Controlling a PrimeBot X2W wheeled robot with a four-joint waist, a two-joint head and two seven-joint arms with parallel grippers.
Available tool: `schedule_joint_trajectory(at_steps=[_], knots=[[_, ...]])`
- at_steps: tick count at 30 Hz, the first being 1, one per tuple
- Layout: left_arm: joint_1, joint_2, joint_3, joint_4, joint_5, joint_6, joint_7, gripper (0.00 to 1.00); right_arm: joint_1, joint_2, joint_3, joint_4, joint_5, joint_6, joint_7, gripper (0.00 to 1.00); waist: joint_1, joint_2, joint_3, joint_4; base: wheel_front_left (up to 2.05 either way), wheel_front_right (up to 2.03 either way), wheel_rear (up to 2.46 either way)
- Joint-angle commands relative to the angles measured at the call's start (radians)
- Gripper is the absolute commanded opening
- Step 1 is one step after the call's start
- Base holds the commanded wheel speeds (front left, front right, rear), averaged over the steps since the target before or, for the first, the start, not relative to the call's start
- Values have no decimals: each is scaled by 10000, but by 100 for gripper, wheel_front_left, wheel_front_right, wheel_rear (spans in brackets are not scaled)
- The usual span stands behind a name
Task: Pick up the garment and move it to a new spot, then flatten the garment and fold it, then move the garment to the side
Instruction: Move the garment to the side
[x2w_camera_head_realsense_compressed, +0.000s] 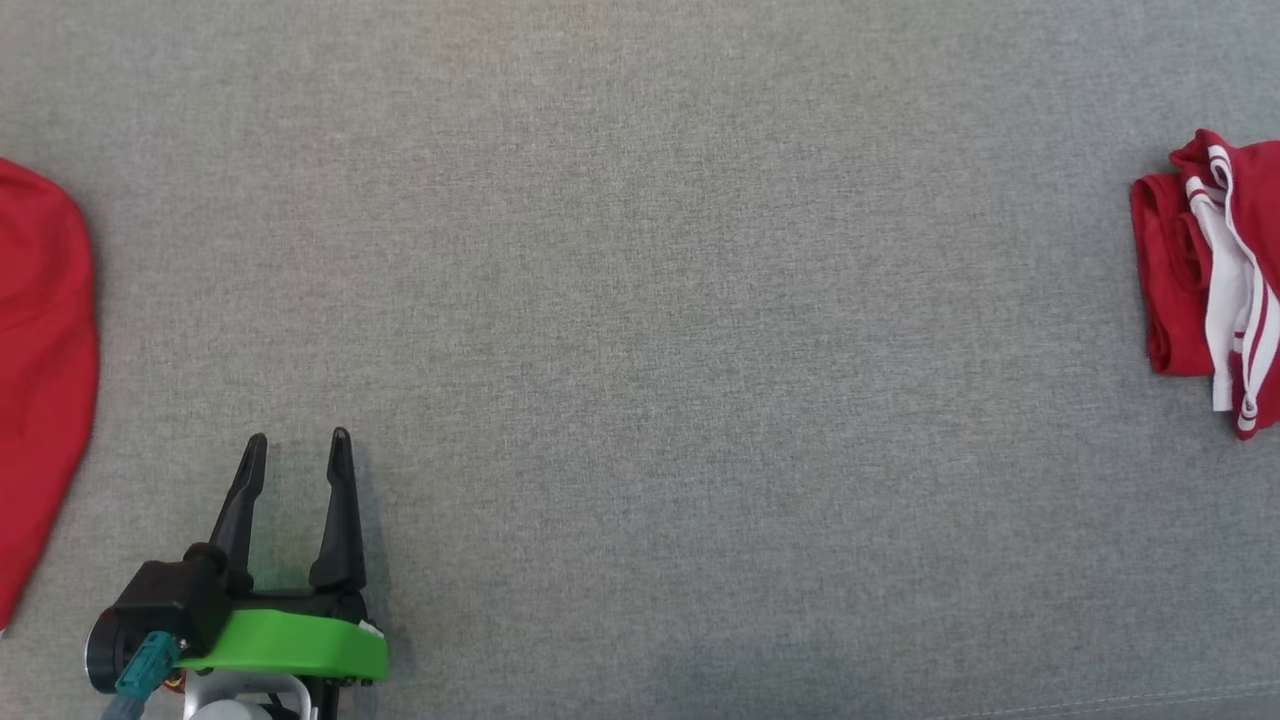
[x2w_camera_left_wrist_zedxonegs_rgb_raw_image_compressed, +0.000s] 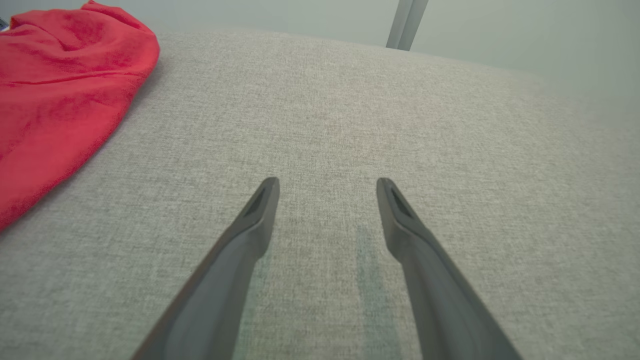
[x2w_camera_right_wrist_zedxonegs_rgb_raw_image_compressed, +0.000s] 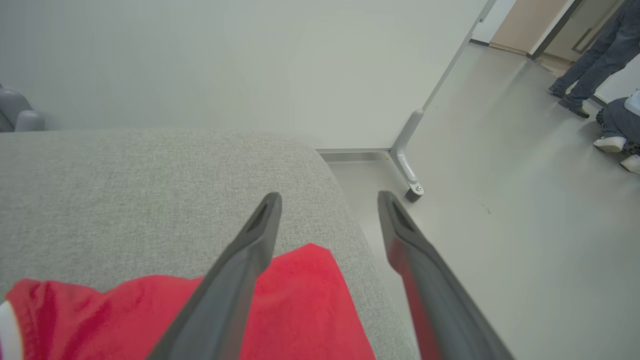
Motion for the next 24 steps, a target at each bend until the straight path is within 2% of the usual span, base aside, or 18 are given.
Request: schedule_joint_trajectory(at_steps=[1,7,12,19,24], knots=[[116,-22,44,86,-41,-41,-27,100,224,-7,52,-181,-48,-15,-407,100,0,0,-567,-126,0,0,0],[457,-117,289,477,-155,-37,-27,100,1460,560,28,-1515,22,-15,-1692,100,0,0,-1755,-208,0,0,0],[859,-159,572,760,-238,-37,-27,100,3340,1482,-271,-3688,-250,-13,-1879,100,0,0,-2733,-271,0,0,0],[1309,-226,739,858,-310,-37,-27,100,6337,3547,-658,-6985,-1034,-13,-1878,100,0,0,-3661,-314,0,0,0],[1558,-241,686,988,-188,-38,-27,100,7827,4798,-547,-7725,-1481,-13,-1879,100,0,0,-4143,-344,0,0,0]])
